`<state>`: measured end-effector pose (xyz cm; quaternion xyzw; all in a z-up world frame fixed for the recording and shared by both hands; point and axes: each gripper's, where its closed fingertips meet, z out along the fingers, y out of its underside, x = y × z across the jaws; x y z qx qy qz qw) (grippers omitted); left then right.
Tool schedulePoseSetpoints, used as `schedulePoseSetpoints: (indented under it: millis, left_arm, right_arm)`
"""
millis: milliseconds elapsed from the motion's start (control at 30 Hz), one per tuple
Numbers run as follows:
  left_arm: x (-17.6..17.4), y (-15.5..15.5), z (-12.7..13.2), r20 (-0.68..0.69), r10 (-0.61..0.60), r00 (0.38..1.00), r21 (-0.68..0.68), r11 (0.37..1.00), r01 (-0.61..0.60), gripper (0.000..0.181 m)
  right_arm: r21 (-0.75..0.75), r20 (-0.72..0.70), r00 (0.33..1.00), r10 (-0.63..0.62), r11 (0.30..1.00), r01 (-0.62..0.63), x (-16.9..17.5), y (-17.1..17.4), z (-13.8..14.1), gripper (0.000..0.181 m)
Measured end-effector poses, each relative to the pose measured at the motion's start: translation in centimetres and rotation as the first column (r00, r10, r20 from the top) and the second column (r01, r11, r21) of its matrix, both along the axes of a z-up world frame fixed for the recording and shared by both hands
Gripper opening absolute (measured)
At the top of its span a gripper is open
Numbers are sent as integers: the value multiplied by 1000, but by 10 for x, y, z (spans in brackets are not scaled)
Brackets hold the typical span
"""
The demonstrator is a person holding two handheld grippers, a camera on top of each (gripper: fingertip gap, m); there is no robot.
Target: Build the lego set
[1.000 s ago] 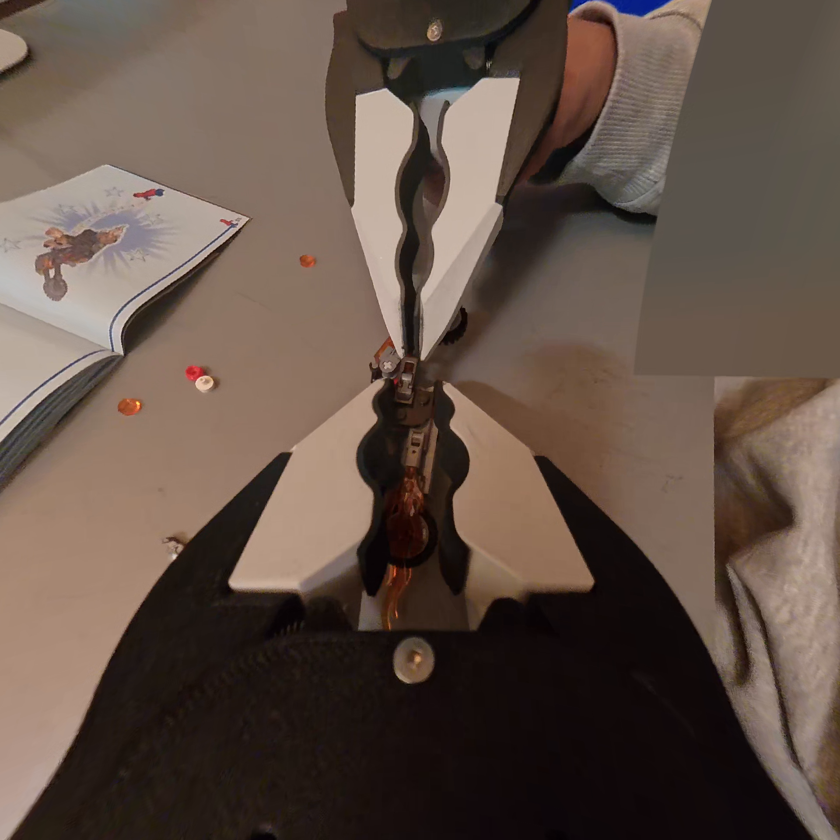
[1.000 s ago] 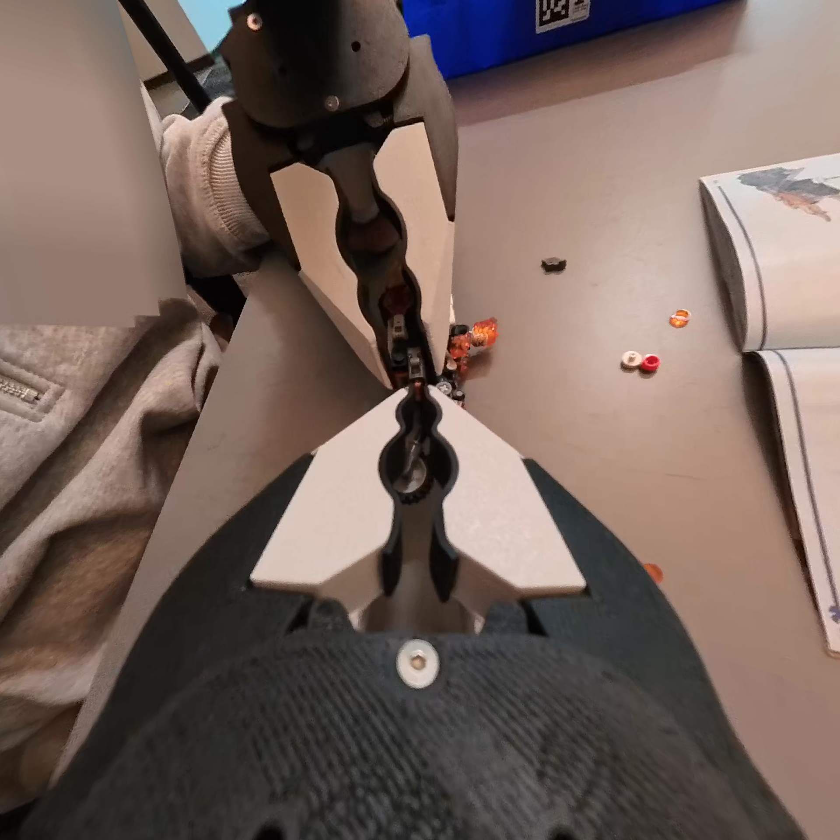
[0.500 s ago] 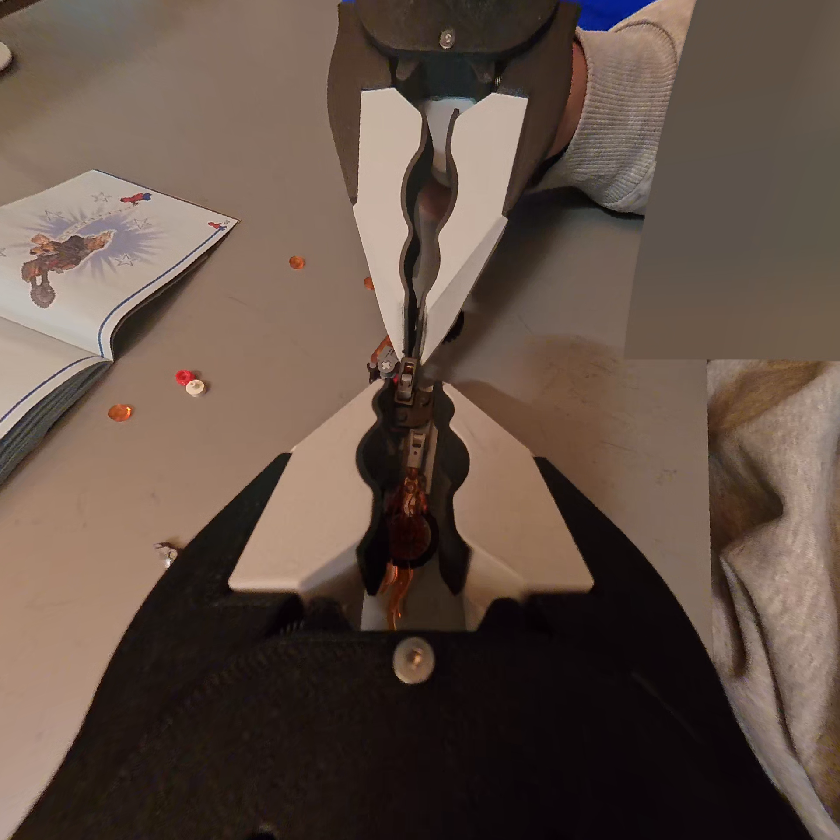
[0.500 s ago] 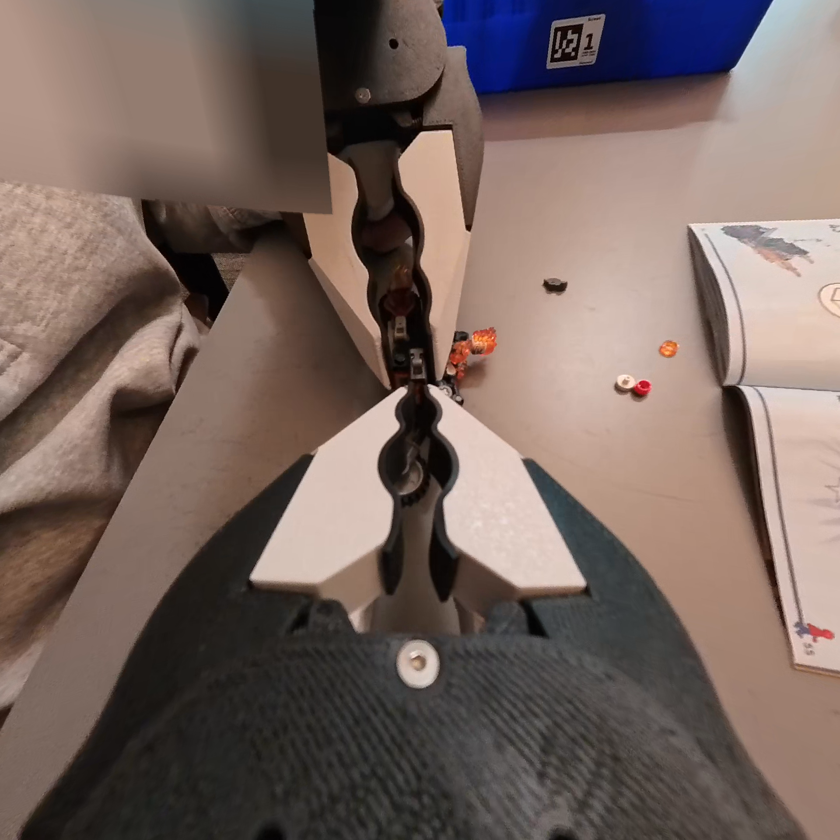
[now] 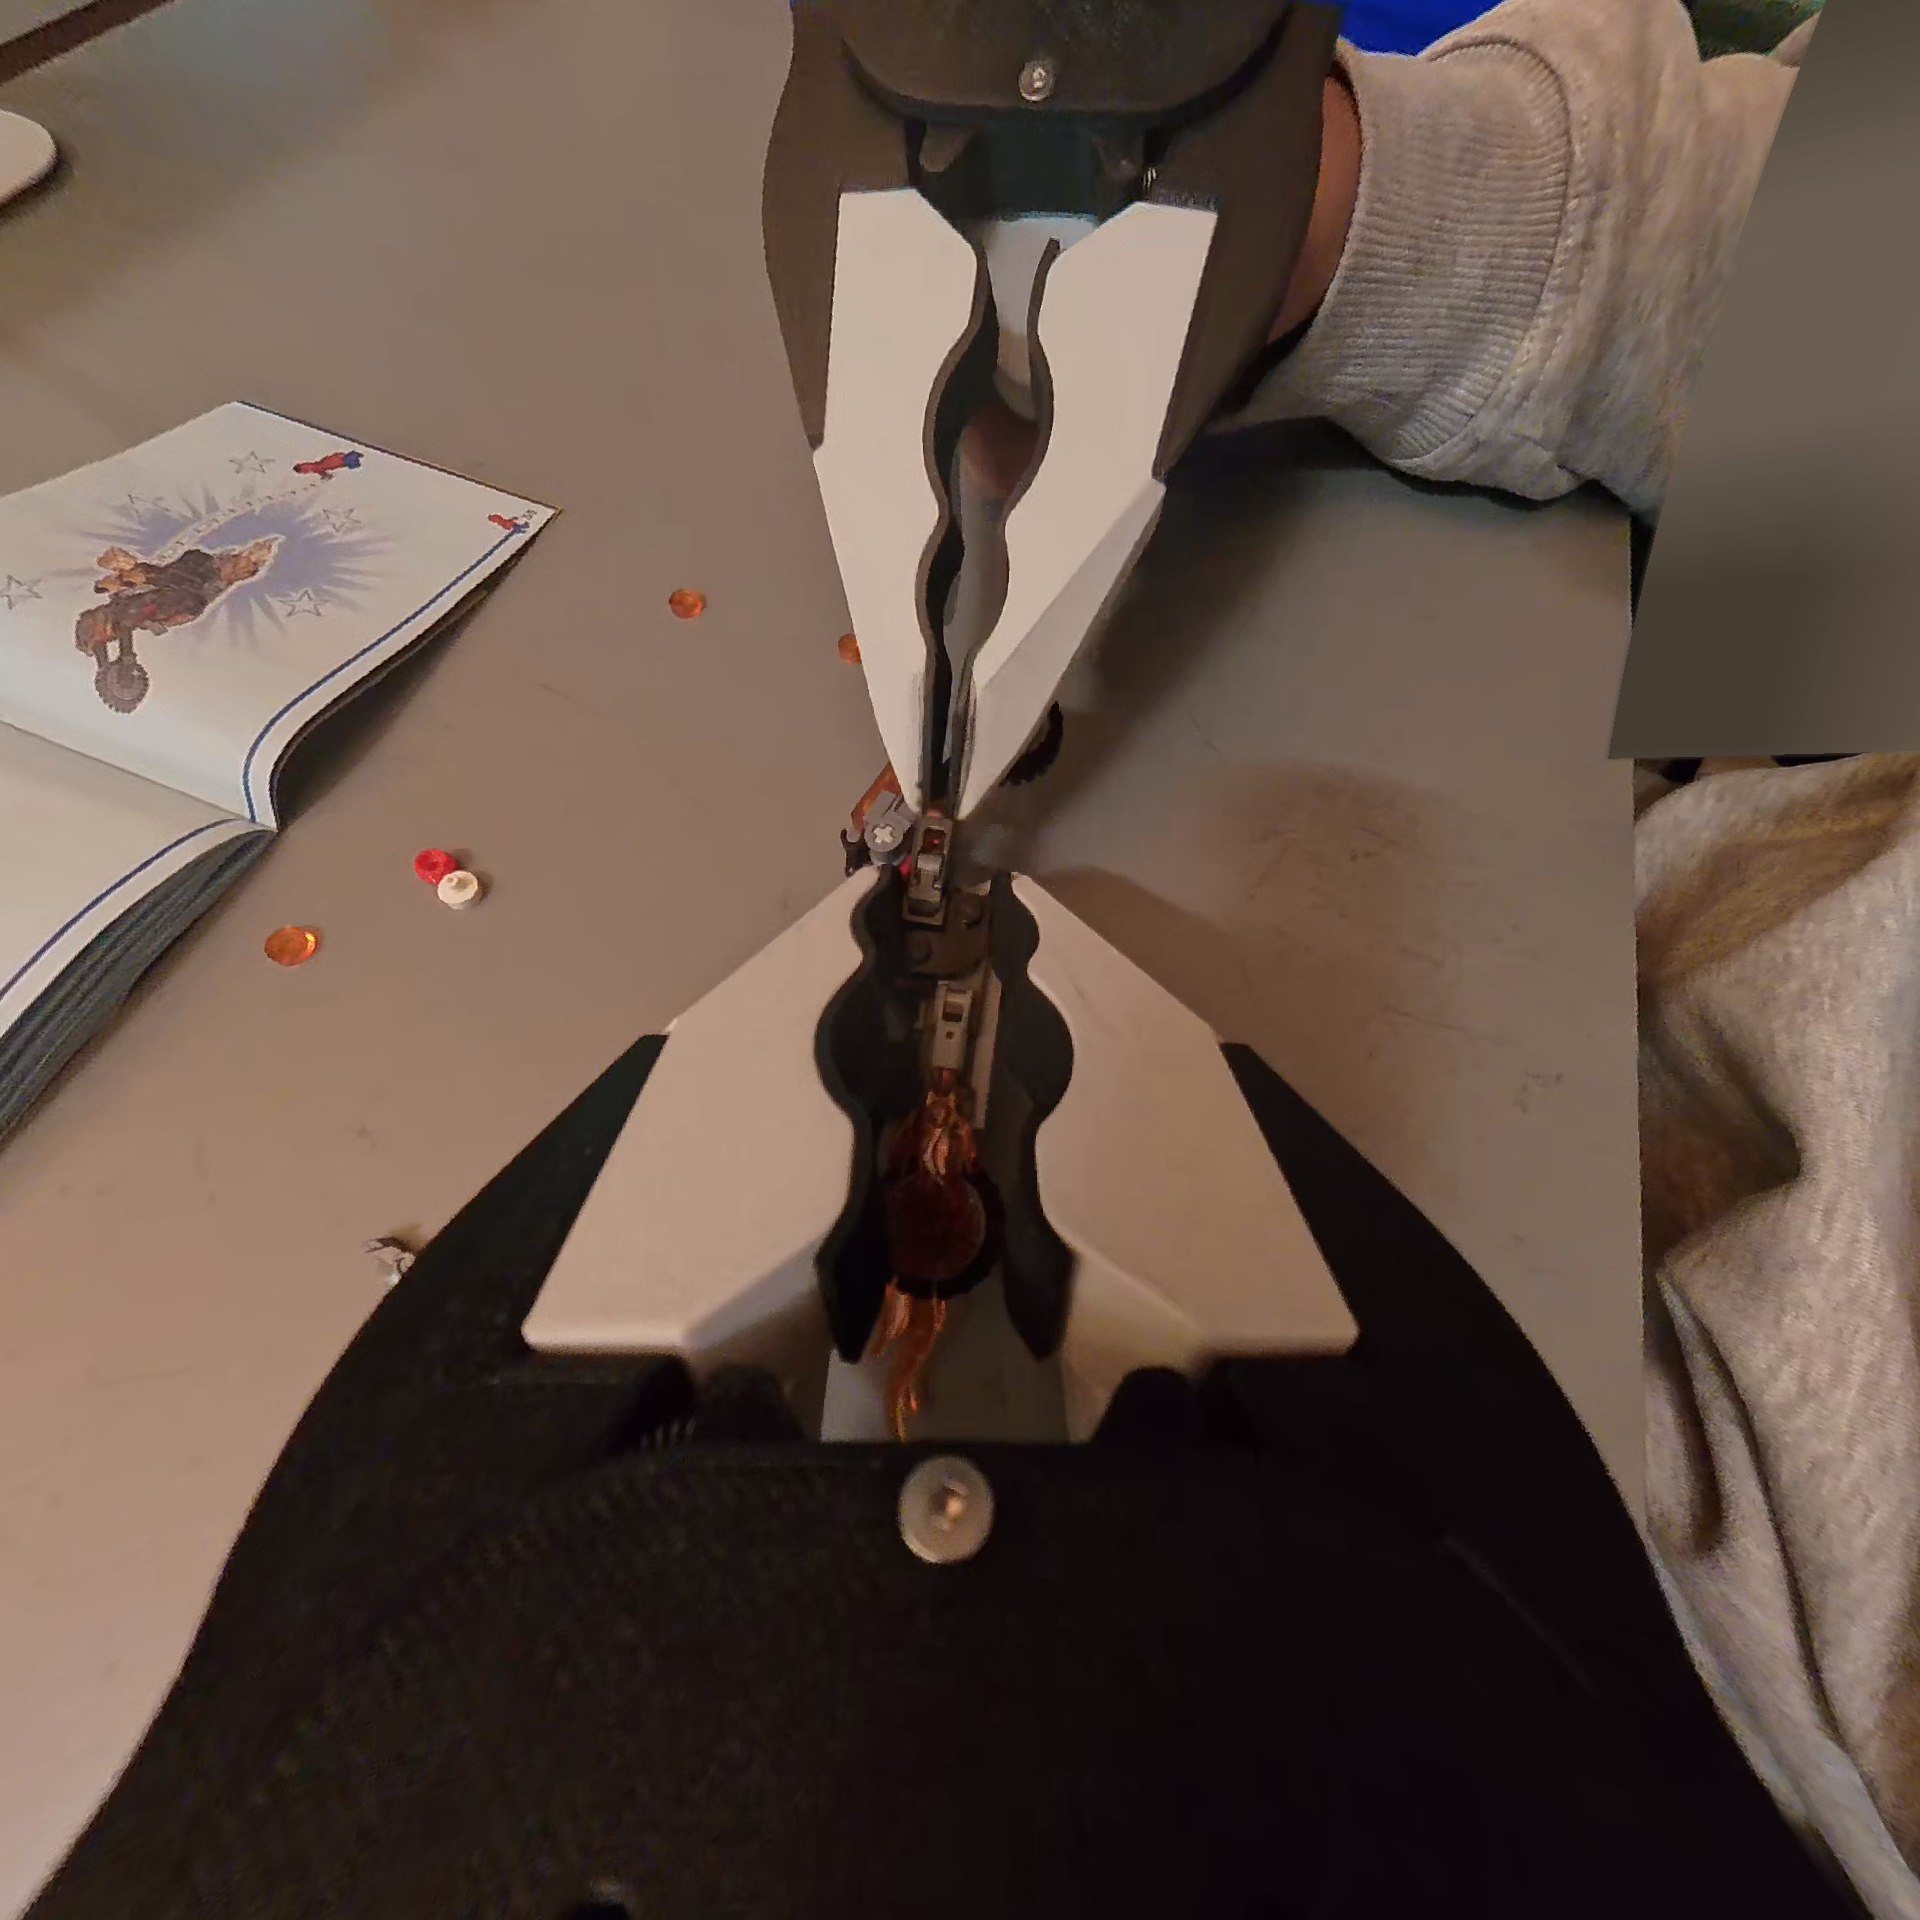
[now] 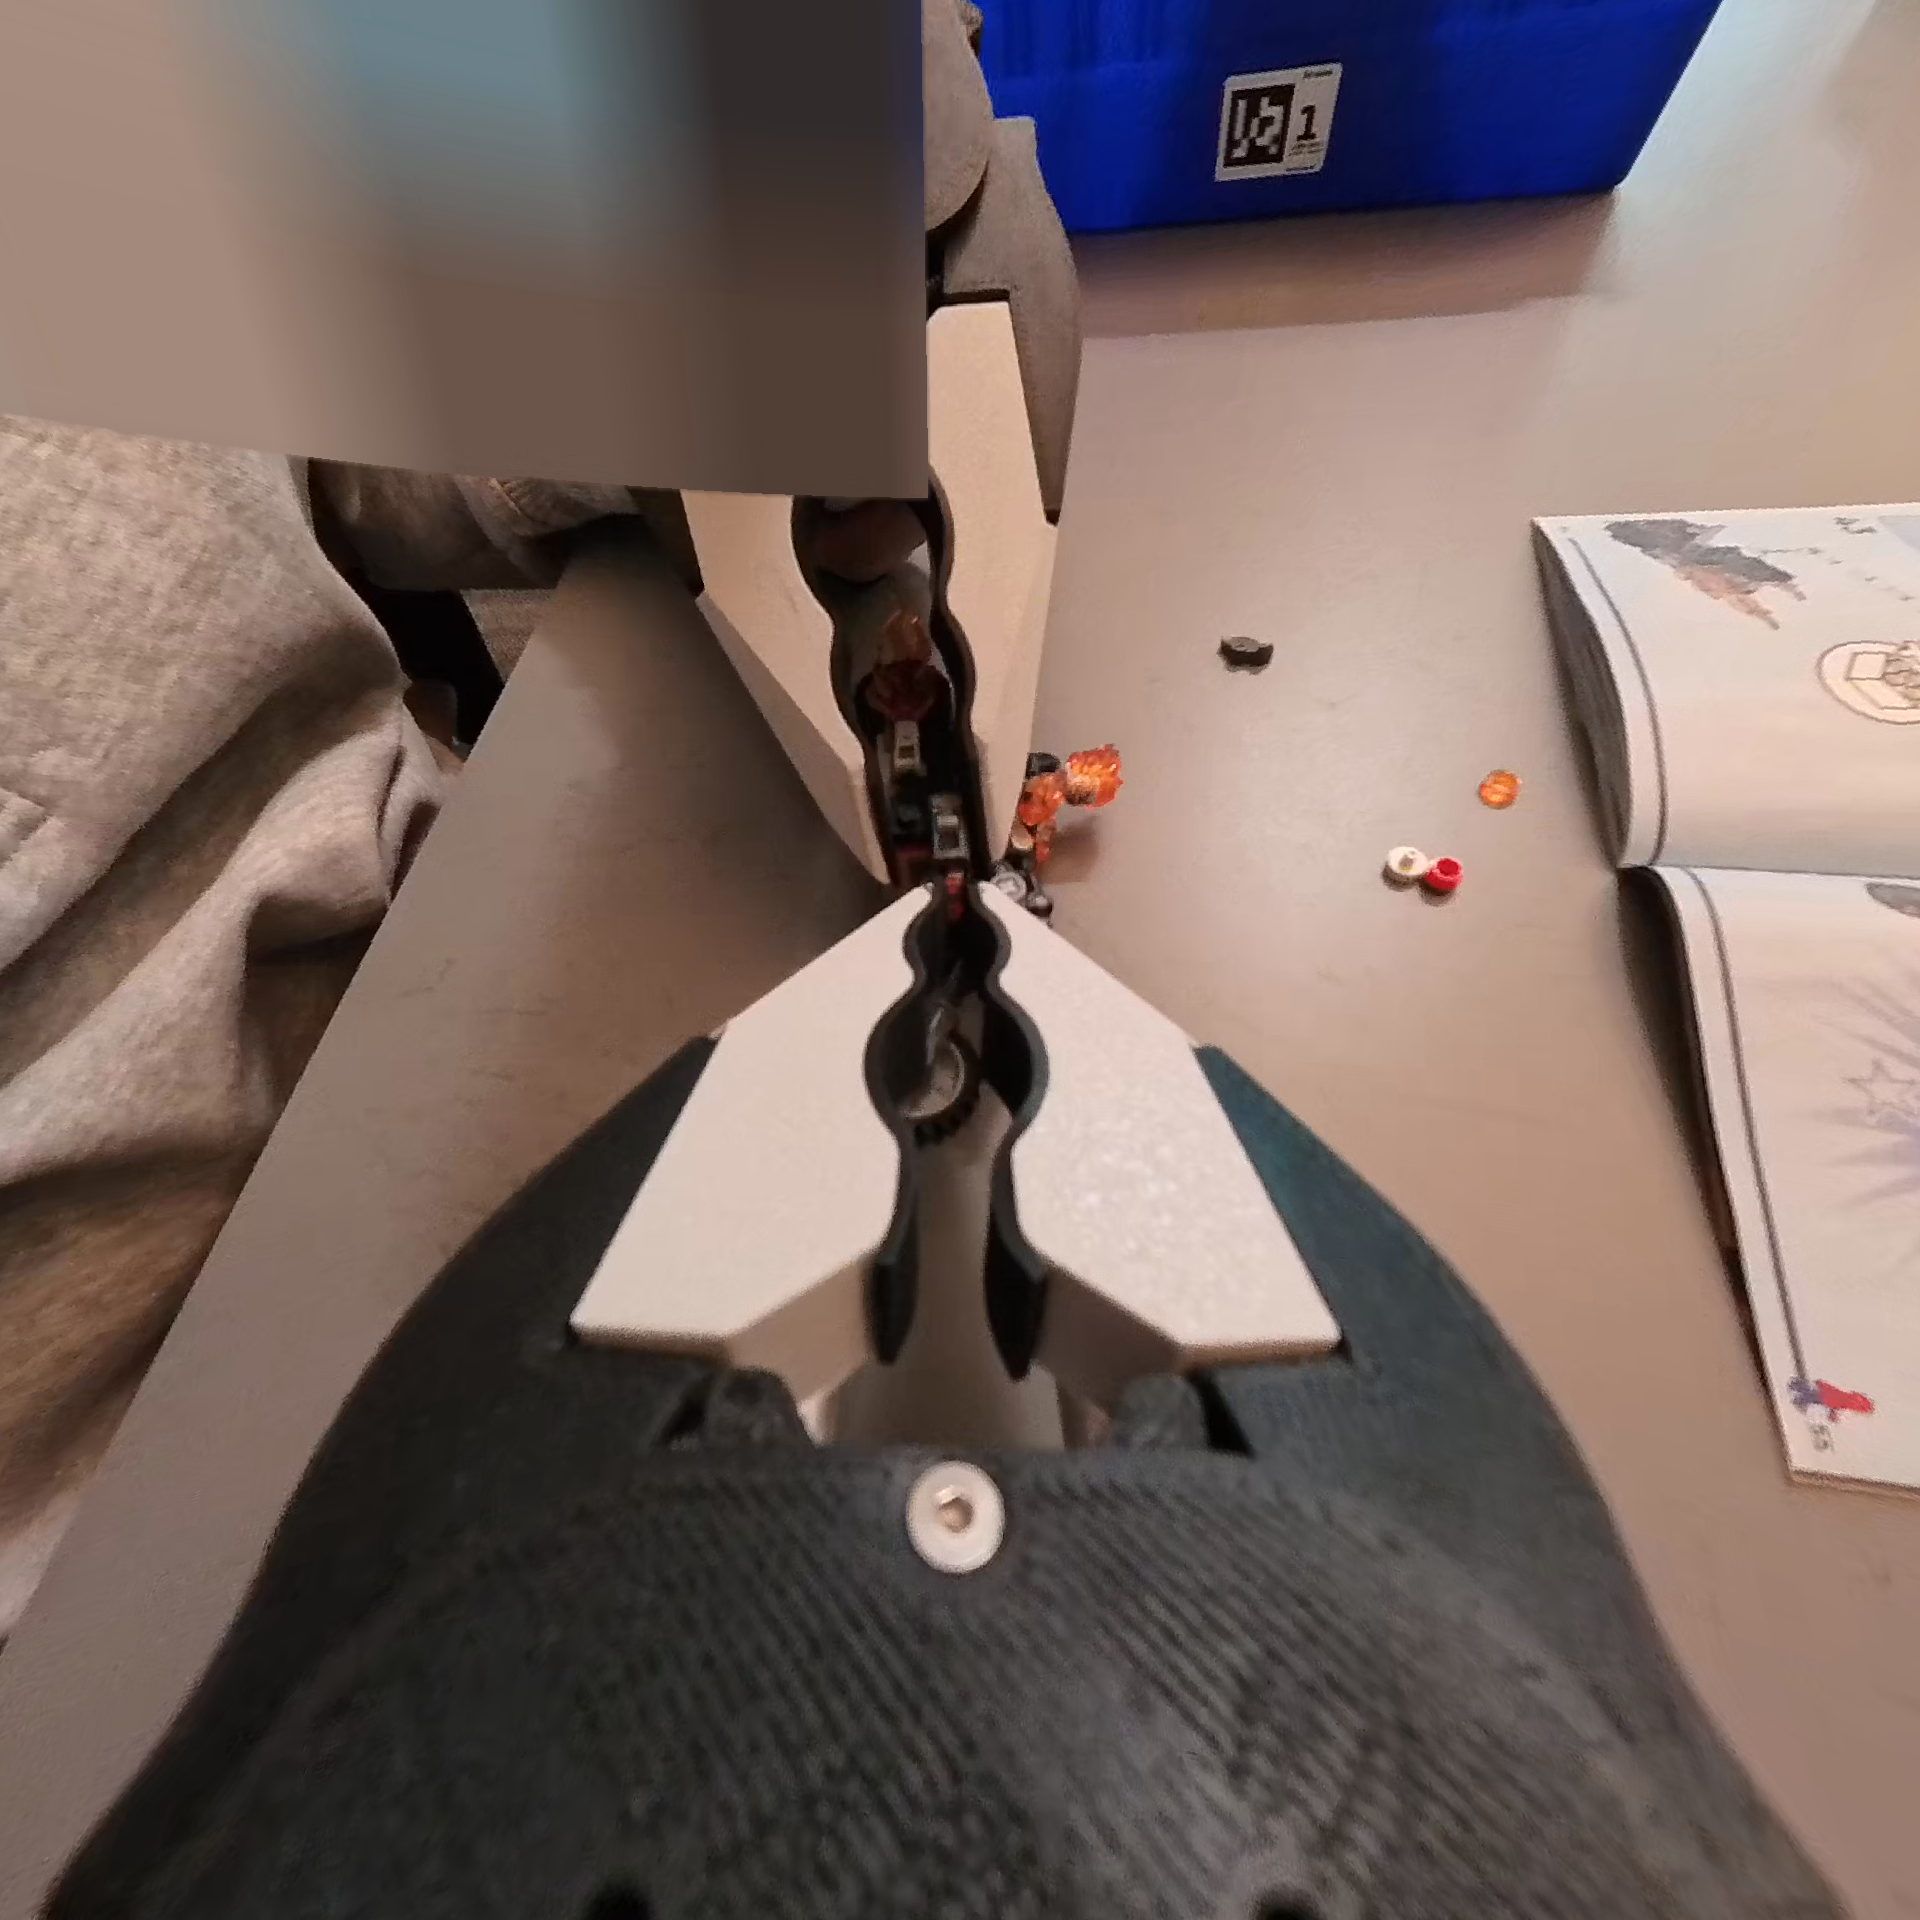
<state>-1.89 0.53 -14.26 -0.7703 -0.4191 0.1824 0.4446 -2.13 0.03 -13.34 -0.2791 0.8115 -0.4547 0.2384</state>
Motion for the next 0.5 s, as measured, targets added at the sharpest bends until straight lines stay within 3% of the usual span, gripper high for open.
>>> schedulePoseSetpoints:
  millis: [500]
  left_arm:
    - [0,0,0,7,0,1000,10,1000,0,16]
  right_arm:
    - [17,10,1000,6,1000,-6,3,-2,-1,0]
